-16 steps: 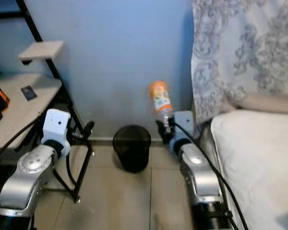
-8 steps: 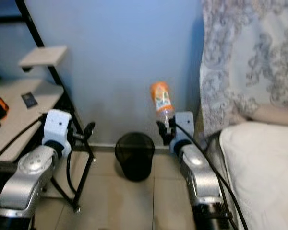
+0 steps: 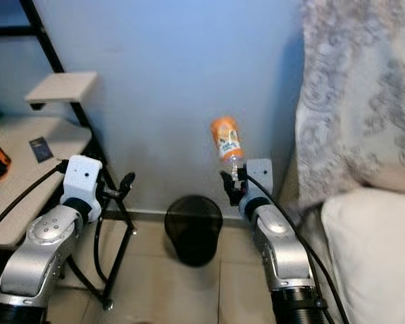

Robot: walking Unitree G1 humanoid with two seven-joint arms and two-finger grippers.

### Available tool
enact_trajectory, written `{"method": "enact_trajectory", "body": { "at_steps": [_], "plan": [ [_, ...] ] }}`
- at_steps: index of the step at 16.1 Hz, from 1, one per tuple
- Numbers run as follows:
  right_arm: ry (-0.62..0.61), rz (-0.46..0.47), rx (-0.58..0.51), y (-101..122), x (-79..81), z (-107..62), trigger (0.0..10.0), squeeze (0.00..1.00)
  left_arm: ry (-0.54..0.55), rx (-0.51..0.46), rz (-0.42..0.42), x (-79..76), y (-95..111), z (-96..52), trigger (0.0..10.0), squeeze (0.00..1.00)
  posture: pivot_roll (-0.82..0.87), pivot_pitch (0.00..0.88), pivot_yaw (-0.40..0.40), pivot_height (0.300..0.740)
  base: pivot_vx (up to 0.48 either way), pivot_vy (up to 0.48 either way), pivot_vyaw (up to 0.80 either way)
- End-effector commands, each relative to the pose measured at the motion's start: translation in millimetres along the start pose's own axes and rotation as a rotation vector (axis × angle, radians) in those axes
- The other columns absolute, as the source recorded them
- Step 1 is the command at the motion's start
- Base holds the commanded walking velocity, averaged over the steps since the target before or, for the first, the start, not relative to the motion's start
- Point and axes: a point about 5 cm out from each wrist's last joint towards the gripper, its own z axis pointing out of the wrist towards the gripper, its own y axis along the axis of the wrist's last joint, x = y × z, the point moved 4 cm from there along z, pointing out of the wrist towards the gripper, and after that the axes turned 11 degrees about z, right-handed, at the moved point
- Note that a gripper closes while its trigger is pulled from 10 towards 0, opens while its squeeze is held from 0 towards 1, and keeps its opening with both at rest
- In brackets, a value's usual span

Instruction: Clean up the room

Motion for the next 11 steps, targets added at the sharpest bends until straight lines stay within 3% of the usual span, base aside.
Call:
{"method": "enact_trajectory", "body": {
  "at_steps": [1, 11],
  "plan": [
    [0.034, -0.001, -0.003, 0, 11.2, 2.2, 10.0, 0.0, 0.026, -0.003, 0.019, 9.8, 1, -1.5, 10.0, 0.0, -0.05, 0.0, 0.071, 0.74, 0.334, 0.0, 0.0],
    [0.02, -0.053, 0.05, -9, 0.7, 2.1, 10.0, 0.0, -0.001, 0.0, 0.022, 4.6, -1, -5.6, 10.0, 0.0, -0.04, 0.0, 0.055, 0.74, 0.333, 0.0, 0.0]
  ]
}}
